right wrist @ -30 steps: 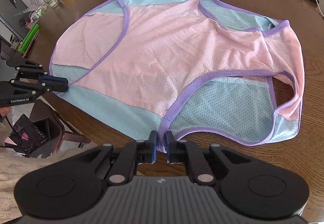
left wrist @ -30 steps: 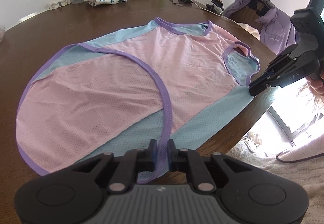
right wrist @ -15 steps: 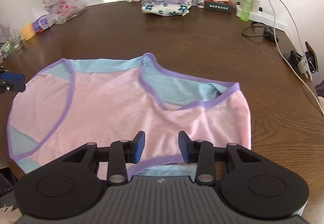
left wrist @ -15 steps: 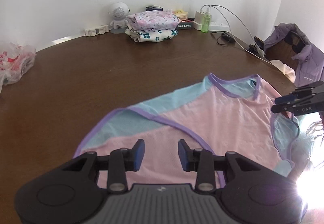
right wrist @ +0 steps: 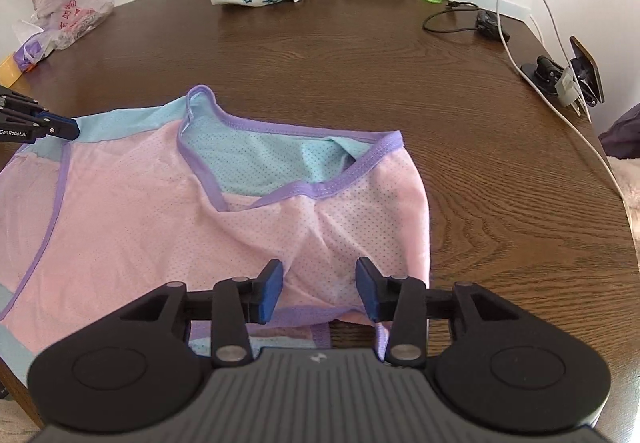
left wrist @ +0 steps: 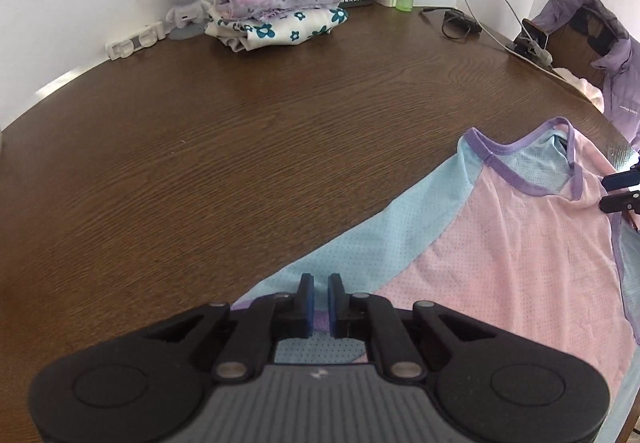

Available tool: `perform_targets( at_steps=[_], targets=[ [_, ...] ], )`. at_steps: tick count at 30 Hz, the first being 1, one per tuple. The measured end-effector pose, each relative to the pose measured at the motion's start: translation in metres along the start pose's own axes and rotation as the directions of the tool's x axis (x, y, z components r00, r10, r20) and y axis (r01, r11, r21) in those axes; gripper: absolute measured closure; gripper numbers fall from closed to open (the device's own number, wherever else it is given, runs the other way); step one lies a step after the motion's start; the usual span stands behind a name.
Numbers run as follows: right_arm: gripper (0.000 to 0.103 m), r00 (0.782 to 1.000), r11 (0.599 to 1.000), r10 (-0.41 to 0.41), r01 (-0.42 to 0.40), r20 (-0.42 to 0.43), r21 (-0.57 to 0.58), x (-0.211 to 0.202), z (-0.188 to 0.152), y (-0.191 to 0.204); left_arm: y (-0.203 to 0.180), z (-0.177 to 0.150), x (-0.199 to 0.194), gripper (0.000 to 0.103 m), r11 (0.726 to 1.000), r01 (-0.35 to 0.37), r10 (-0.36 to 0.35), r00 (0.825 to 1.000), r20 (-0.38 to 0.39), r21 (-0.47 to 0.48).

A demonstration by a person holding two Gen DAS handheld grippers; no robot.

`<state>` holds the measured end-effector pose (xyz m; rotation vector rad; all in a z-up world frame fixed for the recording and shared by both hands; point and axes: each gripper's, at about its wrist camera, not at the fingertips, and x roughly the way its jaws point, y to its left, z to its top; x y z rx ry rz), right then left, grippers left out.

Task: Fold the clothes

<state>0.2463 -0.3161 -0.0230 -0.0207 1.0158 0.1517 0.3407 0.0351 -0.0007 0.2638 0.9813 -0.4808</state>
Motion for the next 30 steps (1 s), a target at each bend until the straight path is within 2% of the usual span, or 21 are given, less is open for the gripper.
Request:
perform_targets(
  at_steps=[3, 9, 11, 13, 16, 18, 22, 25, 28, 30],
  targets=[
    [0.059, 0.999, 0.999, -0.04, 0.04, -0.007, 0.008, -0.004, -0.006, -0.006, 0.004, -0.003, -0.002, 0.098, 0.999, -0.031, 0.031, 0.999, 0.015, -0.017],
    [0.052, 0.998, 0.998, -0.062, 0.063, -0.025, 0.026, -0.01, -0.014, -0.016, -0.002, -0.005, -0.002, 0.098, 0.997, -0.081, 0.081, 0.996, 0.03, -0.008],
    [0.053, 1.0, 0.997, -0.025, 0.026, -0.012, 0.069, -0.016, -0.012, -0.02, -0.002, -0.003, -0.002, 0.097, 0.996, -0.091, 0.091, 0.995, 0.027, -0.017],
    [0.053, 0.999, 0.994, 0.019, -0.022, 0.034, 0.102, -0.025, -0.008, -0.023, -0.004, -0.002, -0.004, 0.096, 0.995, -0.099, 0.1, 0.994, 0.037, -0.024],
    [0.053, 0.996, 0.996, -0.012, 0.004, 0.087, 0.088, -0.029, 0.0, -0.021, -0.014, -0.001, -0.01, 0.096, 0.998, -0.061, 0.061, 0.995, 0.078, 0.002],
    [0.054, 0.997, 0.996, -0.018, 0.011, 0.077, 0.09, -0.023, 0.003, -0.022, -0.023, -0.001, -0.011, 0.096, 1.0, -0.016, 0.014, 0.997, 0.08, 0.026],
    [0.055, 0.997, 0.993, 0.047, -0.054, 0.064, 0.101, -0.014, 0.0, -0.015, -0.043, 0.002, -0.009, 0.096, 0.996, 0.04, -0.047, 0.995, 0.09, 0.081],
    [0.055, 0.989, 0.988, 0.132, -0.136, 0.063, 0.068, -0.015, -0.003, 0.005, -0.058, 0.009, -0.006, 0.096, 0.99, 0.086, -0.096, 0.992, 0.085, 0.113],
    [0.055, 0.983, 0.983, 0.183, -0.182, 0.031, -0.025, -0.013, -0.005, 0.036, -0.071, 0.019, 0.006, 0.096, 0.983, 0.103, -0.113, 0.992, 0.06, 0.153],
    [0.055, 0.982, 0.979, 0.188, -0.186, 0.013, -0.087, -0.01, -0.007, 0.053, -0.076, 0.025, 0.015, 0.096, 0.98, 0.108, -0.116, 0.992, 0.044, 0.166]
  ],
)
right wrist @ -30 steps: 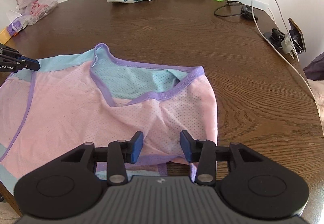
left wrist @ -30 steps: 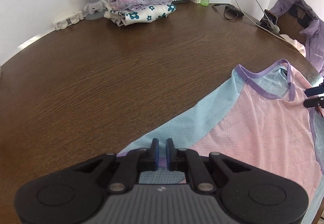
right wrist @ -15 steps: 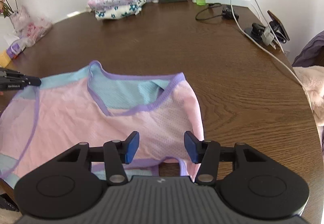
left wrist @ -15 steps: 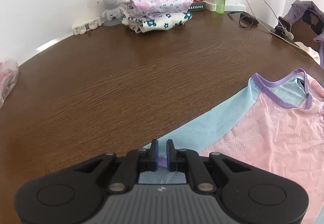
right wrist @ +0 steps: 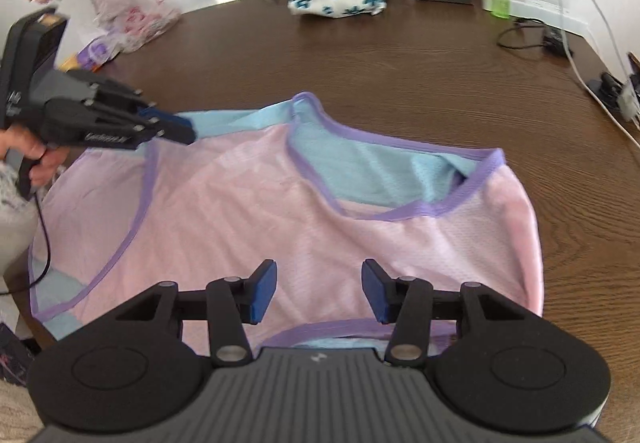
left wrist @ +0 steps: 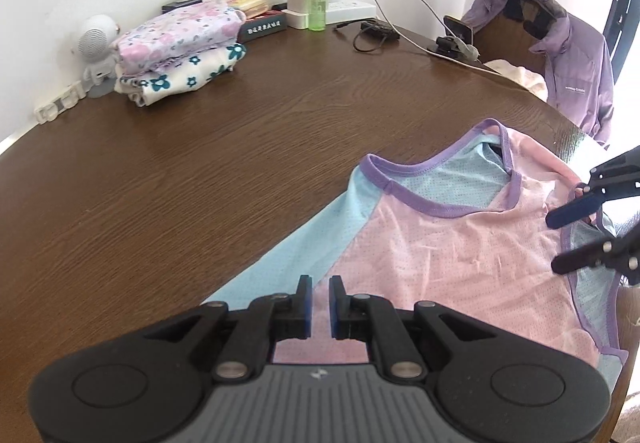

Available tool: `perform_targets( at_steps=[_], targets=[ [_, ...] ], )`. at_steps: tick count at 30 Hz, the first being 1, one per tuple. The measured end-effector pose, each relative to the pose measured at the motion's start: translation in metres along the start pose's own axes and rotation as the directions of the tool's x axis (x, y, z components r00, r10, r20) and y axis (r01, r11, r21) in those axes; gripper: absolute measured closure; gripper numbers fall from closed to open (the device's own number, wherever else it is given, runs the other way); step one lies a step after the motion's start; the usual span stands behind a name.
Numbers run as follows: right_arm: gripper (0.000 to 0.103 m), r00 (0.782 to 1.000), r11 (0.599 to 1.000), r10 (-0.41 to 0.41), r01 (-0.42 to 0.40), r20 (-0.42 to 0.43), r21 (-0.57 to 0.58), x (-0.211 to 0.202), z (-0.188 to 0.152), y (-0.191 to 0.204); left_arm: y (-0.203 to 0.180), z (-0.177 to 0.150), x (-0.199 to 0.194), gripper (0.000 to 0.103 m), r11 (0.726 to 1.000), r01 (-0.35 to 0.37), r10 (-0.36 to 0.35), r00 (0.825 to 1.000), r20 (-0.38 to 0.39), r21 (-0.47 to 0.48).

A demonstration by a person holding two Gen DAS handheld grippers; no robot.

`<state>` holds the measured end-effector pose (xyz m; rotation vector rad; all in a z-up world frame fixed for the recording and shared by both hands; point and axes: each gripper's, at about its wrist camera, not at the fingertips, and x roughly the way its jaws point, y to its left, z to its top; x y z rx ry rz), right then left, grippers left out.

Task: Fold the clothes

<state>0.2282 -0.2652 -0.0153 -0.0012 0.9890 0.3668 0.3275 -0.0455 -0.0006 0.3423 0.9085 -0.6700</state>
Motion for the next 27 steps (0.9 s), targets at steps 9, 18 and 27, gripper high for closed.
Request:
perform_targets(
  at_steps=[9, 18, 27],
  targets=[
    [0.054, 0.997, 0.992, -0.062, 0.057, -0.038, -0.116, 0.004, -0.013, 0.023, 0.007, 0.019, 0.022, 0.096, 0.999, -0.051, 0.051, 0.999, -0.017, -0.015],
    [0.048, 0.997, 0.999, -0.036, 0.035, 0.062, 0.012, -0.028, -0.027, 0.019, 0.003, -0.012, -0.041, 0.054, 0.991, -0.059, 0.069, 0.995, 0.078, -0.116],
    [0.0, 0.952, 0.979, -0.094, 0.036, 0.292, 0.198, -0.088, -0.068, 0.017, -0.047, -0.116, -0.155, 0.0, 0.901, -0.185, 0.306, 0.912, 0.272, -0.392]
  ],
)
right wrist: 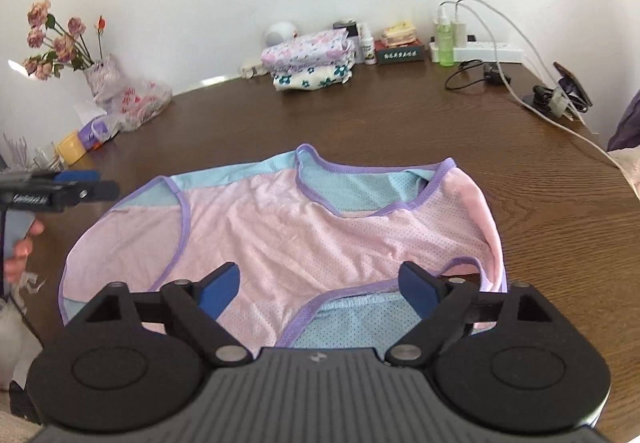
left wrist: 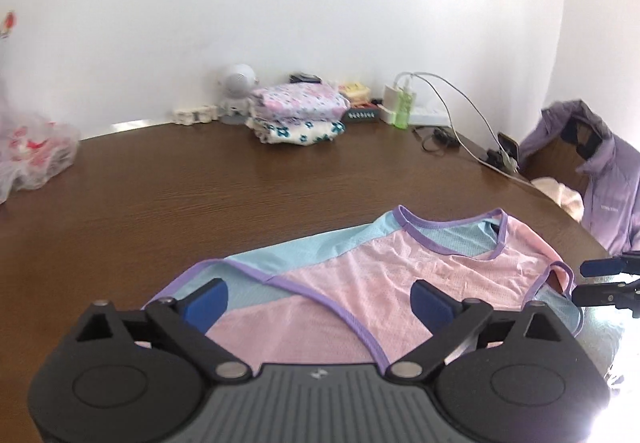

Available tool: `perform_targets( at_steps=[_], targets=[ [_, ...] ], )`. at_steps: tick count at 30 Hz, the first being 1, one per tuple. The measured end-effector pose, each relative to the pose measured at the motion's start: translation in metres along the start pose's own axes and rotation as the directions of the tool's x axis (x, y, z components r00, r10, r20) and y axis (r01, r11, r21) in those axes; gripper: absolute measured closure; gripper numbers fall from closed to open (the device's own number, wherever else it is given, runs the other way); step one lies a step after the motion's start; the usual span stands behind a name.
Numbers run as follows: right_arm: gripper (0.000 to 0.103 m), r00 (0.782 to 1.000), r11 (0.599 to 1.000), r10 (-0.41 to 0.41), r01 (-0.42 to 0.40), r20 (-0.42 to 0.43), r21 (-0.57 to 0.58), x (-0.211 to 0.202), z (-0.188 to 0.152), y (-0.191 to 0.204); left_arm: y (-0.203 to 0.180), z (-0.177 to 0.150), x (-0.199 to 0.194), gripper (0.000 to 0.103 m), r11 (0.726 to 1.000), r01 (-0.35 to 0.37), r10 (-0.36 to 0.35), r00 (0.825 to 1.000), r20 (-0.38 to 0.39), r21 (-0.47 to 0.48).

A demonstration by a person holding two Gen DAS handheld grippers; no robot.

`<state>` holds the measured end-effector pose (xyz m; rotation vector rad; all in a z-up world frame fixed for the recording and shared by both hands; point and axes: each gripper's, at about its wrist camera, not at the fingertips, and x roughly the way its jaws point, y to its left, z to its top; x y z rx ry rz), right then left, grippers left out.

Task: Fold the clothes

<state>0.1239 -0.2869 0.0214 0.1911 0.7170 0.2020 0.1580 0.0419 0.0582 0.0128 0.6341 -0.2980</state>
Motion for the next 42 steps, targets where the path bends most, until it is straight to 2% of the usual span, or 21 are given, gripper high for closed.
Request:
perform_targets(
  at_steps=[2, 8, 11, 16, 21, 30, 33, 35, 38, 40, 42],
  targets=[
    [0.0, 1.0, 1.0, -0.011, 0.011, 0.026, 0.007, -0.008, -0.009, 0.002, -0.008, -0.021, -0.02, 0.0, 0.999, -0.028, 0.029, 0.999, 0.015, -0.042],
    [0.0, 0.997, 0.997, -0.076, 0.076, 0.031, -0.003, -0.021, -0.033, 0.013, -0.029, -0.073, -0.052, 0.0, 0.986, -0.017, 0.015, 1.0, -0.01, -0.164],
    [0.0, 0.992, 0.992, -0.123, 0.123, 0.03, 0.011, -0.025, -0.045, 0.014, -0.036, -0.091, -0.063, 0.0, 0.983, -0.013, 0.012, 1.0, -0.007, -0.185],
    [0.0, 0.987, 0.988, -0.149, 0.146, 0.06, 0.056, -0.033, -0.066, 0.009, -0.039, -0.104, -0.074, 0.0, 0.976, -0.047, 0.048, 0.999, -0.001, -0.211],
    [0.0, 0.988, 0.988, -0.149, 0.147, 0.043, 0.046, -0.033, -0.08, 0.015, -0.047, -0.114, -0.073, 0.0, 0.974, -0.055, 0.051, 0.998, -0.025, -0.219],
    [0.0, 0.988, 0.989, -0.148, 0.148, 0.038, 0.003, -0.035, -0.084, 0.024, -0.057, -0.12, -0.071, 0.0, 0.978, -0.052, 0.046, 0.998, -0.036, -0.204],
    [0.0, 0.99, 0.991, -0.133, 0.133, 0.039, -0.011, -0.036, -0.081, 0.018, -0.06, -0.119, -0.07, 0.002, 0.987, -0.053, 0.047, 0.998, -0.038, -0.154],
    [0.0, 0.994, 0.993, -0.107, 0.109, 0.037, -0.05, -0.037, -0.077, 0.012, -0.061, -0.117, -0.069, 0.008, 0.996, -0.054, 0.051, 0.998, -0.045, -0.073],
    [0.0, 0.994, 0.972, -0.107, 0.112, 0.033, -0.206, -0.039, -0.069, 0.0, -0.066, -0.113, -0.066, 0.017, 0.995, -0.058, 0.064, 0.995, -0.077, 0.078],
    [0.001, 0.993, 0.925, -0.114, 0.114, 0.021, -0.362, -0.039, -0.063, -0.004, -0.07, -0.112, -0.061, 0.024, 0.982, -0.049, 0.069, 0.992, -0.105, 0.182],
    [0.004, 0.991, 0.847, -0.133, 0.109, -0.009, -0.52, -0.035, -0.059, -0.005, -0.074, -0.111, -0.055, 0.031, 0.962, -0.033, 0.073, 0.988, -0.139, 0.273]
  ],
)
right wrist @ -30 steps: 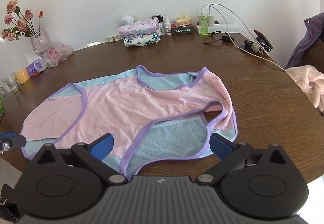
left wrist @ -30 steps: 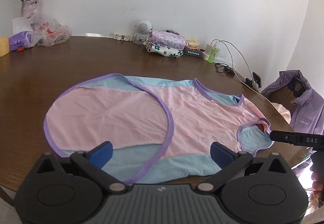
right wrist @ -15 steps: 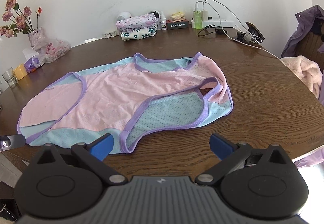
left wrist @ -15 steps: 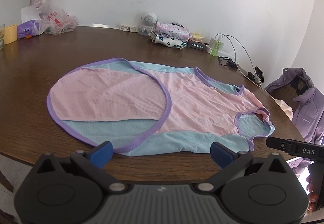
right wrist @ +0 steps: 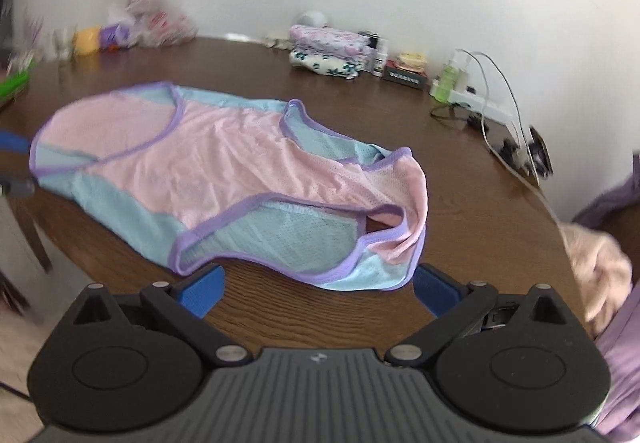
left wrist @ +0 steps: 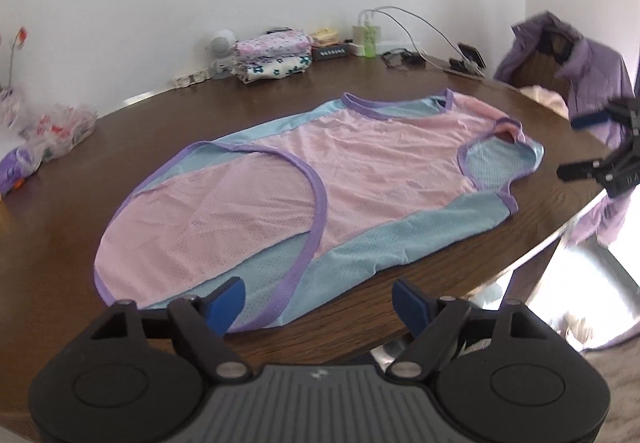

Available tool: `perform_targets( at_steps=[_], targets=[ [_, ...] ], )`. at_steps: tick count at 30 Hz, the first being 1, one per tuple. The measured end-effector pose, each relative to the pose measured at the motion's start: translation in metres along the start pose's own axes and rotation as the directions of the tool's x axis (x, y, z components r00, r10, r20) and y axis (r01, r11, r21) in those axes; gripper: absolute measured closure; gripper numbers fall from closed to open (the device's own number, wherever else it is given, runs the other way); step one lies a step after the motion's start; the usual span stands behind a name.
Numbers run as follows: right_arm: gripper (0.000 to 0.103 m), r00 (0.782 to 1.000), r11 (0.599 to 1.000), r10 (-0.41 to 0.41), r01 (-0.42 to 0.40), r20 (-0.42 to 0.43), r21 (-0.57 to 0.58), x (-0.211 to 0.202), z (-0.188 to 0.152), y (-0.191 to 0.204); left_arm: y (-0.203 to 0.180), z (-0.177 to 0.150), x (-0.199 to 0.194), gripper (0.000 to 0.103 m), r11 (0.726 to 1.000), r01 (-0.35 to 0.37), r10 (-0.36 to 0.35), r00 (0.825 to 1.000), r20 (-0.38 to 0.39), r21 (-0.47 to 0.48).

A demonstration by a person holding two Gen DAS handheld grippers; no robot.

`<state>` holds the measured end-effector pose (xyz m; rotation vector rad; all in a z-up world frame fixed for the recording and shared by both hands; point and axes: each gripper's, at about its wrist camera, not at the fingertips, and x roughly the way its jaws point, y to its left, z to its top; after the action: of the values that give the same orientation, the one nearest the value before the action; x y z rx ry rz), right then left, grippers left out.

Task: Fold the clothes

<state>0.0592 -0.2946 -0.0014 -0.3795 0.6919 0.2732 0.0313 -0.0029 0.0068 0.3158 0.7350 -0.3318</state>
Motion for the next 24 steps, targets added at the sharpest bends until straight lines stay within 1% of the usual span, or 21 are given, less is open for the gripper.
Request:
perform_targets(
  at_steps=[1, 2, 3, 4, 5, 9, 12, 13, 16, 18, 19, 20, 21, 22, 23, 24],
  targets=[
    [0.011, 1.0, 0.996, -0.003, 0.001, -0.02, -0.088, 0.002, 0.002, -0.001, -0.002, 0.001, 0.003, 0.039, 0.999, 0.003, -0.002, 1.0, -0.016, 0.045],
    [0.016, 0.999, 0.988, 0.002, -0.009, -0.046, -0.154, 0.006, 0.003, -0.002, -0.004, 0.003, 0.005, 0.047, 0.996, 0.004, -0.001, 0.999, -0.033, 0.089],
    [0.027, 0.997, 0.981, 0.021, -0.035, -0.075, -0.189, 0.01, 0.005, -0.005, -0.006, 0.005, 0.008, 0.05, 0.992, 0.007, -0.001, 0.999, -0.047, 0.129],
    [0.039, 0.993, 0.974, 0.046, -0.068, -0.106, -0.214, 0.015, 0.008, -0.008, -0.009, 0.007, 0.01, 0.056, 0.986, 0.015, -0.006, 0.998, -0.059, 0.166],
    [0.046, 0.988, 0.966, 0.07, -0.101, -0.136, -0.238, 0.02, 0.011, -0.011, -0.011, 0.009, 0.012, 0.058, 0.979, 0.026, -0.012, 0.997, -0.07, 0.203],
    [0.05, 0.967, 0.935, 0.133, -0.195, -0.218, -0.296, 0.034, 0.02, -0.021, -0.016, 0.017, 0.017, 0.06, 0.948, 0.05, -0.015, 0.994, -0.111, 0.315],
    [0.05, 0.949, 0.911, 0.171, -0.255, -0.266, -0.325, 0.043, 0.026, -0.026, -0.019, 0.024, 0.022, 0.06, 0.92, 0.074, -0.021, 0.99, -0.14, 0.384],
    [0.05, 0.942, 0.904, 0.183, -0.274, -0.282, -0.327, 0.046, 0.028, -0.027, -0.02, 0.026, 0.023, 0.063, 0.913, 0.091, -0.032, 0.988, -0.152, 0.398],
    [0.05, 0.929, 0.895, 0.202, -0.304, -0.311, -0.326, 0.056, 0.031, -0.029, -0.025, 0.032, 0.03, 0.063, 0.888, 0.141, -0.065, 0.981, -0.184, 0.437],
    [0.05, 0.922, 0.894, 0.217, -0.32, -0.322, -0.314, 0.06, 0.033, -0.031, -0.028, 0.035, 0.037, 0.063, 0.872, 0.158, -0.07, 0.977, -0.202, 0.463],
    [0.05, 0.919, 0.893, 0.222, -0.325, -0.324, -0.31, 0.061, 0.034, -0.032, -0.029, 0.035, 0.04, 0.067, 0.864, 0.166, -0.072, 0.975, -0.209, 0.475],
    [0.052, 0.917, 0.894, 0.228, -0.33, -0.326, -0.304, 0.062, 0.035, -0.033, -0.03, 0.036, 0.043, 0.076, 0.856, 0.174, -0.076, 0.974, -0.215, 0.487],
    [0.055, 0.916, 0.895, 0.231, -0.332, -0.328, -0.297, 0.063, 0.036, -0.034, -0.031, 0.037, 0.046, 0.078, 0.85, 0.185, -0.082, 0.972, -0.222, 0.494],
    [0.063, 0.916, 0.899, 0.23, -0.33, -0.329, -0.289, 0.064, 0.037, -0.035, -0.032, 0.038, 0.048, 0.086, 0.845, 0.189, -0.085, 0.971, -0.224, 0.5],
    [0.069, 0.915, 0.902, 0.229, -0.327, -0.331, -0.281, 0.065, 0.037, -0.036, -0.033, 0.038, 0.049, 0.097, 0.839, 0.182, -0.075, 0.972, -0.224, 0.513],
    [0.08, 0.915, 0.906, 0.225, -0.322, -0.334, -0.273, 0.066, 0.037, -0.037, -0.034, 0.038, 0.051, 0.1, 0.832, 0.173, -0.062, 0.973, -0.222, 0.527]
  ],
)
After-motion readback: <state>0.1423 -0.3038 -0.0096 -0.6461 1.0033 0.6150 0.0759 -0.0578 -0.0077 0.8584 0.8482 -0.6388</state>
